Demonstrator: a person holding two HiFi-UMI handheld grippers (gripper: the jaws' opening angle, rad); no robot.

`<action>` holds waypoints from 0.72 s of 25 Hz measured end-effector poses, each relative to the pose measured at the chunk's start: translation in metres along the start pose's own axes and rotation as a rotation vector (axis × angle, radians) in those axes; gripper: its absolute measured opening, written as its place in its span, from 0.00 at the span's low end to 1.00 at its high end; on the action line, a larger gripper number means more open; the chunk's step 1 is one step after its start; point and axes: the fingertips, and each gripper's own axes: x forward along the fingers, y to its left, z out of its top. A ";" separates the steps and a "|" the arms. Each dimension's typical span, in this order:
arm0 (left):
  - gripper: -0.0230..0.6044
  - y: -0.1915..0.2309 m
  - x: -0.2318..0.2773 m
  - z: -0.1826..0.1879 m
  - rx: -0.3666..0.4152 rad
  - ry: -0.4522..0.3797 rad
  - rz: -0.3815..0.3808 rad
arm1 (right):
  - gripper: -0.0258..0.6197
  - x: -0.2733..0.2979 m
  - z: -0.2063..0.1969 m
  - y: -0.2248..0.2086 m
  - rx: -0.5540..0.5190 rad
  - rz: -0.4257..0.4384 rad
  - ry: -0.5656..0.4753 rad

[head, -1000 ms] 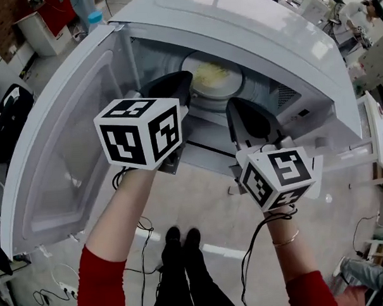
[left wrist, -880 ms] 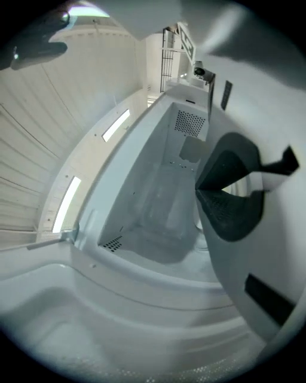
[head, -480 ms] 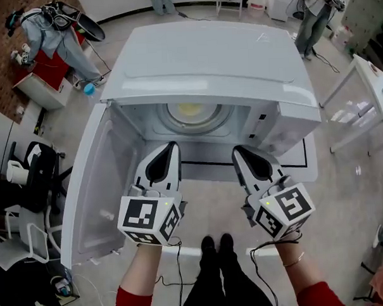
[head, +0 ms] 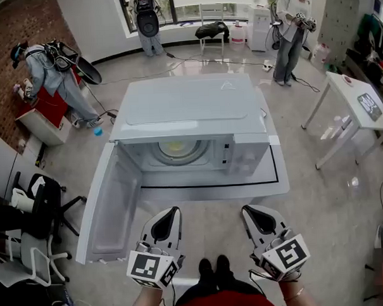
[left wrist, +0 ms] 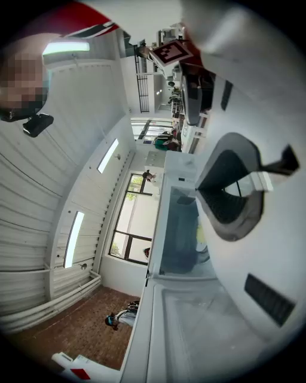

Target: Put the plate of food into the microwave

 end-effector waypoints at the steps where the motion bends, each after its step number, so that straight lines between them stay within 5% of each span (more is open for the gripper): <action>1: 0.05 -0.005 -0.005 0.002 -0.005 -0.007 -0.002 | 0.06 -0.005 0.005 0.002 0.009 -0.002 -0.017; 18: 0.05 -0.048 -0.064 0.018 -0.058 -0.117 0.027 | 0.06 -0.047 0.039 0.031 0.019 0.016 -0.181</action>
